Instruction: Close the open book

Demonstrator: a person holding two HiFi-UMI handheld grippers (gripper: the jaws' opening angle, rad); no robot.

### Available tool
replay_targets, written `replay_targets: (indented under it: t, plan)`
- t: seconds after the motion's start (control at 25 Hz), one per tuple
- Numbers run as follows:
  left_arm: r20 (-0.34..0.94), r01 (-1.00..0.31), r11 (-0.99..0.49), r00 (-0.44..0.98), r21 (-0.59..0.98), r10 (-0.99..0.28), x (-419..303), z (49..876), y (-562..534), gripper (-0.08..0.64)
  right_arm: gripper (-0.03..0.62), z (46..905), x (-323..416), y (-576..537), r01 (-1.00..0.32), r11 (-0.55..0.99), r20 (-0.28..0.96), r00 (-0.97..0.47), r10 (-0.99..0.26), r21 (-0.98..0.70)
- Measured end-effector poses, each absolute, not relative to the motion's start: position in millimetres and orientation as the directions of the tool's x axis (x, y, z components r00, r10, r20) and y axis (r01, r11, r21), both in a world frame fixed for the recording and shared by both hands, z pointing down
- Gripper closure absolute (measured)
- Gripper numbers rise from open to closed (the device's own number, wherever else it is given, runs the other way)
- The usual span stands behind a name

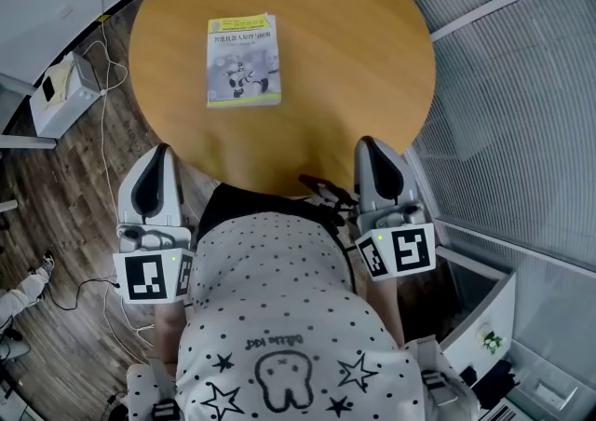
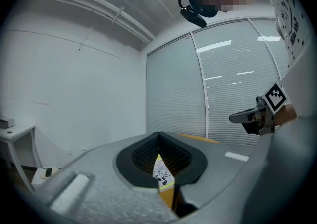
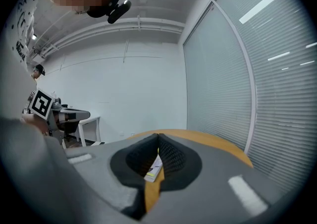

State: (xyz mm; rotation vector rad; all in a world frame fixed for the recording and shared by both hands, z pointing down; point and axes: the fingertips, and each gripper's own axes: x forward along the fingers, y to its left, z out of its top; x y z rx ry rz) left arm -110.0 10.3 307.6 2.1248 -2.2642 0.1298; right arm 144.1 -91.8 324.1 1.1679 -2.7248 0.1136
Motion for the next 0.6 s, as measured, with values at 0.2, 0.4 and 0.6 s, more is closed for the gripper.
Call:
replay_targets:
  t: [0.2,0.4,0.6]
  plan:
    - [0.082,-0.998,0.06,-0.063,-0.036,-0.995,-110.5,308.2,9.3,0.551,0.588,324.0,142.7,-92.1,-0.724,0.69,0.191,-0.677,-0.71,-0.002]
    - [0.08,-0.998,0.058,-0.061,-0.036,-0.995,-110.1,308.3,8.5,0.551,0.588,324.1,142.1,-92.0,-0.723,0.691,0.194,-0.678,-0.709,-0.002]
    - [0.082,-0.997,0.058,-0.062,-0.041,-0.995,-109.2,308.9,8.3,0.551,0.588,325.0,142.4,-92.8,-0.722,0.691,0.195,-0.679,-0.708,-0.005]
